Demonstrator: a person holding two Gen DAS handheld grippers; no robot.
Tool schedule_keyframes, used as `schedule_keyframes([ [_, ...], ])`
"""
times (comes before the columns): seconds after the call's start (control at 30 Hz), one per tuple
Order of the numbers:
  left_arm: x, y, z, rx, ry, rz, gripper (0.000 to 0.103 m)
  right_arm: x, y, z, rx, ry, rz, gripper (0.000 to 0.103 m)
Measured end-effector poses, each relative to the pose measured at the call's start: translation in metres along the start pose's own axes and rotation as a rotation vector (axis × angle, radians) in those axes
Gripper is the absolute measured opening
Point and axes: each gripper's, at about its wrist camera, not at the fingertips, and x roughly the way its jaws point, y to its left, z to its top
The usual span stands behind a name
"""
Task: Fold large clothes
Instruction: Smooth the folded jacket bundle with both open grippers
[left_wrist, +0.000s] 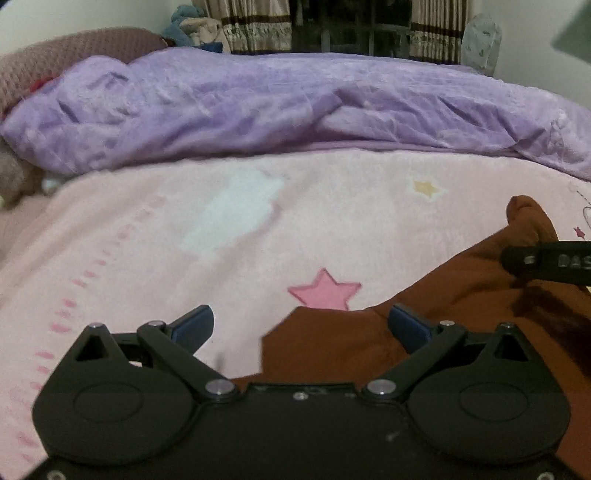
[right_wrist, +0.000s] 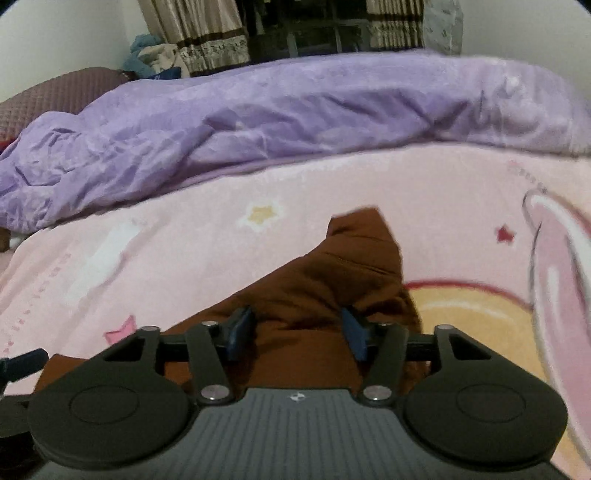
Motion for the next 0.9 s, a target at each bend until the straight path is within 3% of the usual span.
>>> schedule_keyframes([
  [0.1, -0.045, 0.005, 0.004, 0.031, -0.089, 0.035, 0.103, -0.047, 0.004, 0.001, -0.019, -0.063, 0.028, 0.056],
  [0.23, -0.081, 0.009, -0.011, -0.001, -0.147, -0.036, 0.103, -0.085, -0.001, -0.026, 0.031, -0.157, 0.057, 0.059],
  [0.3, -0.066, 0.004, -0.026, -0.003, -0.111, -0.029, 0.103, -0.066, -0.004, -0.04, 0.049, -0.127, 0.039, 0.066],
  [0.37, -0.036, 0.002, -0.049, -0.053, -0.015, -0.041, 0.103, -0.037, -0.005, -0.054, 0.041, -0.073, -0.005, 0.066],
  [0.43, -0.034, 0.013, -0.057, -0.144, -0.042, -0.071, 0.103, -0.035, -0.003, -0.051, 0.031, -0.067, -0.011, 0.067],
  [0.6, -0.027, 0.008, -0.052, -0.126, -0.021, -0.052, 0.103, -0.026, 0.0, -0.049, 0.01, -0.035, -0.028, 0.068],
  [0.77, -0.05, 0.003, -0.041, -0.054, -0.032, 0.0, 0.103, -0.043, 0.001, -0.044, 0.004, -0.028, -0.018, 0.068],
  [0.83, -0.081, 0.008, -0.036, -0.045, -0.086, 0.035, 0.103, -0.065, -0.001, -0.042, 0.011, -0.035, -0.02, 0.07],
  [0.9, -0.11, 0.012, -0.038, -0.051, -0.135, 0.02, 0.103, -0.088, -0.005, -0.042, 0.029, -0.049, -0.028, 0.077],
])
